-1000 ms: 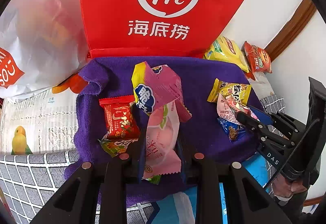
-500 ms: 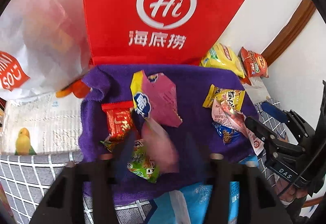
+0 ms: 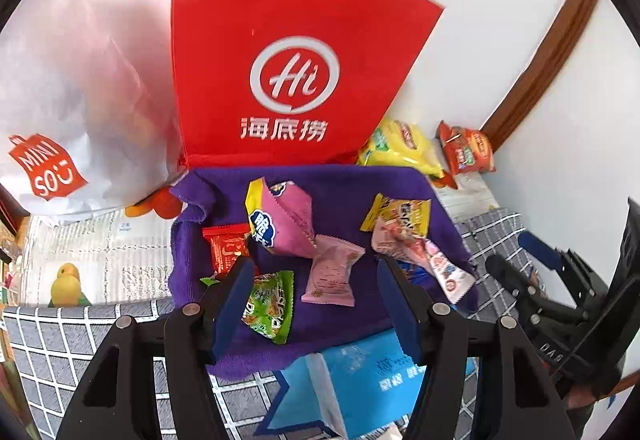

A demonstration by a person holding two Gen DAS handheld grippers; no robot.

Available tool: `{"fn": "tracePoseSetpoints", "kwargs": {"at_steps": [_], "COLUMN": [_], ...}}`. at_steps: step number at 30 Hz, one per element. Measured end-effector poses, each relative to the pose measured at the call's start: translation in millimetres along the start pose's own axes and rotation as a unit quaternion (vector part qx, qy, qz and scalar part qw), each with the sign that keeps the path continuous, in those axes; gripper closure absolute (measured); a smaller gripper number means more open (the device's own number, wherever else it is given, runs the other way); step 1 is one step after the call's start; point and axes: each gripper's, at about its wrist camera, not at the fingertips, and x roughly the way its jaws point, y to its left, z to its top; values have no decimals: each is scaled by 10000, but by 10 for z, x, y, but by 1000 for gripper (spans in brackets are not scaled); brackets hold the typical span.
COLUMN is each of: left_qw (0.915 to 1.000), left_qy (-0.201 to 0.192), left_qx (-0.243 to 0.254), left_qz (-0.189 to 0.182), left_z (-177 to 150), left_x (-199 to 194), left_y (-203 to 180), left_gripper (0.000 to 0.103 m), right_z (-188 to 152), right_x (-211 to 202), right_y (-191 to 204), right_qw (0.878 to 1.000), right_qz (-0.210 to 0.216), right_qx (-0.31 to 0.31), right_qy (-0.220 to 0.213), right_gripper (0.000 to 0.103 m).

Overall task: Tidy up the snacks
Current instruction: 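Open both tools to drop the bear packet and pink wrapper onto the towel, then move both tools back toward the snack pile beside the tissue box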

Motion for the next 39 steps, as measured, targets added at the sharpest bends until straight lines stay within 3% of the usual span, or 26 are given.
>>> {"fn": "tracePoseSetpoints", "kwargs": {"at_steps": [5,8,22,29,39], "left_qw": [9997,9993,9993,9987,9970], "left_qy": [-221,-347,-213,-92,148], "left_qx": [64,153,30,-331,-587], "left_qz": [-74,-10,304,387,489], "left_z": [-52,-137,-779,-1115,-1420], "left_x": [-278,-445,-896,-961,-846], "left_y": [-109,-175,63,379,636], "left_gripper": [41,41,41,41,41], "right_z": [-156,-253,-810,-1169,-1469], "right_x": [-223,-352,-719,-623,-163], "right_y": [-12,-46,309,633,959], "right_qw": [9999,9996,9974,9939,9837], "right_qz": [-112,27,597,899,1342], "right_qx": [104,240,215,-40,-110], "right_qy": [12,135,344,642,1189], "right_gripper": [34,34,34,34,34]}}
